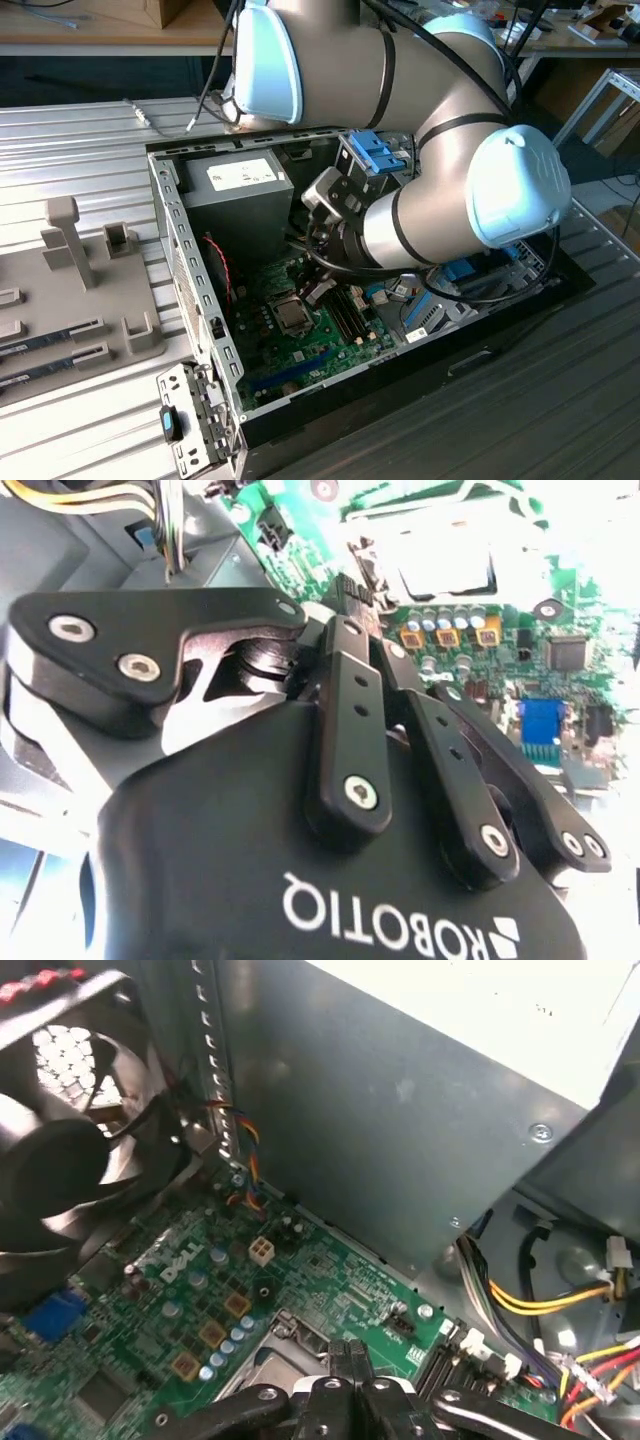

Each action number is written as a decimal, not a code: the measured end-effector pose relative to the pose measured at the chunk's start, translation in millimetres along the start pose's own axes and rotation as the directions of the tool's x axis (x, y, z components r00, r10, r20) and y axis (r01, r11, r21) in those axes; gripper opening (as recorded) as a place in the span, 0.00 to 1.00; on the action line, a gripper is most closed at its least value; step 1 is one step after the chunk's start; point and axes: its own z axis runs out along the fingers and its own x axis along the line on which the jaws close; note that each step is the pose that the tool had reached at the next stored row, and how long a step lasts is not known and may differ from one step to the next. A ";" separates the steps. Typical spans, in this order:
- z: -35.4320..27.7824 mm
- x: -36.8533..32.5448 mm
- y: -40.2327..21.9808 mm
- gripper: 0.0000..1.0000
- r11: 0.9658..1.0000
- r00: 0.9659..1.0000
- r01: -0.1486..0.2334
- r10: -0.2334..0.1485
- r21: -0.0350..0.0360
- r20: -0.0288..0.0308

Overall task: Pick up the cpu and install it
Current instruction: 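Install the first cpu locking lever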

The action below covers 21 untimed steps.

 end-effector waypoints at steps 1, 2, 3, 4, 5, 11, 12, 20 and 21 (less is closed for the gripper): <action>2.2 -1.4 2.6 0.11 1.000 1.000 -0.002 0.002 0.008 -0.006; 3.8 -2.2 4.4 0.11 1.000 1.000 -0.003 0.004 0.016 -0.011; 5.8 -3.1 7.1 0.11 0.999 1.000 -0.007 0.007 0.031 -0.022; 6.3 -3.5 7.9 0.11 0.999 0.999 -0.009 0.010 0.047 -0.033; 6.6 -3.8 8.1 0.11 0.998 0.999 -0.010 0.012 0.060 -0.042; 7.7 -4.9 9.3 0.11 0.988 0.992 0.004 0.016 0.155 -0.124; 8.3 -5.3 9.8 0.11 0.986 0.991 0.005 0.017 0.166 -0.132; 9.0 -8.2 9.1 0.11 0.964 0.981 -0.049 0.096 0.261 -0.170; 8.9 -9.4 8.6 0.11 0.963 0.980 -0.052 0.100 0.265 -0.172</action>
